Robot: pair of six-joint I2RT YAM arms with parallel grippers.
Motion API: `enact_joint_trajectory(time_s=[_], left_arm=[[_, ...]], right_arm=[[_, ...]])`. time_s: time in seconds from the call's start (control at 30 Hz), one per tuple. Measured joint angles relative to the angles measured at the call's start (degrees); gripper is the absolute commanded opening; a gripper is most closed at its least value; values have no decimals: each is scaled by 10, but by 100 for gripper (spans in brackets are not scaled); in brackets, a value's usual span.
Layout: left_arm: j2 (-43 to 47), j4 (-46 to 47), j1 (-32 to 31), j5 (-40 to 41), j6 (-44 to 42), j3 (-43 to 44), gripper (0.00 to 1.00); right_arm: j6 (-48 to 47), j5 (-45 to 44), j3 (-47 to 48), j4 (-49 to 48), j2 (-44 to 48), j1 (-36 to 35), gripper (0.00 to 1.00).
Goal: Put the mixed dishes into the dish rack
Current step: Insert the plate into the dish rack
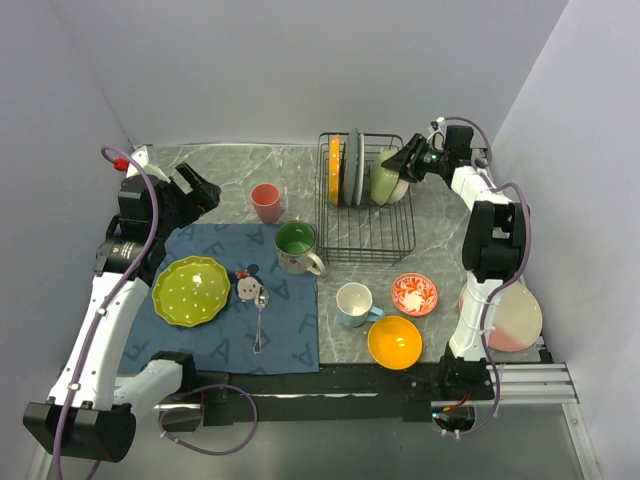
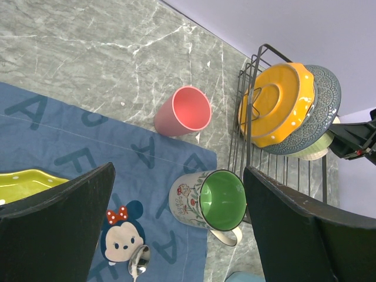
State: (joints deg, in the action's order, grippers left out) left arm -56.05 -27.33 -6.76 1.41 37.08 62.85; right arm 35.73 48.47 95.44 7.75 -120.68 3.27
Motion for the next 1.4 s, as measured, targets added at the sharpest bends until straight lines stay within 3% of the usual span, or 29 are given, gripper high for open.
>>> enact_joint_trajectory(time_s=[0.4, 0.73, 0.97, 1.1, 1.4], left_arm=[[0, 0, 0, 0, 0, 0, 97], [0, 0, 0, 0, 0, 0, 97], [0, 0, 0, 0, 0, 0, 97], [0, 0, 0, 0, 0, 0, 97], [0, 0, 0, 0, 0, -3, 97]], right_arm=[[-1, -41, 22, 19, 7, 0, 51], [-59, -162, -7, 117, 106, 0, 50], [-96, -228, -47, 154, 182, -12, 37], [-112, -274, -75, 170, 202, -50, 24], [-119, -329, -112, 190, 174, -124, 17]])
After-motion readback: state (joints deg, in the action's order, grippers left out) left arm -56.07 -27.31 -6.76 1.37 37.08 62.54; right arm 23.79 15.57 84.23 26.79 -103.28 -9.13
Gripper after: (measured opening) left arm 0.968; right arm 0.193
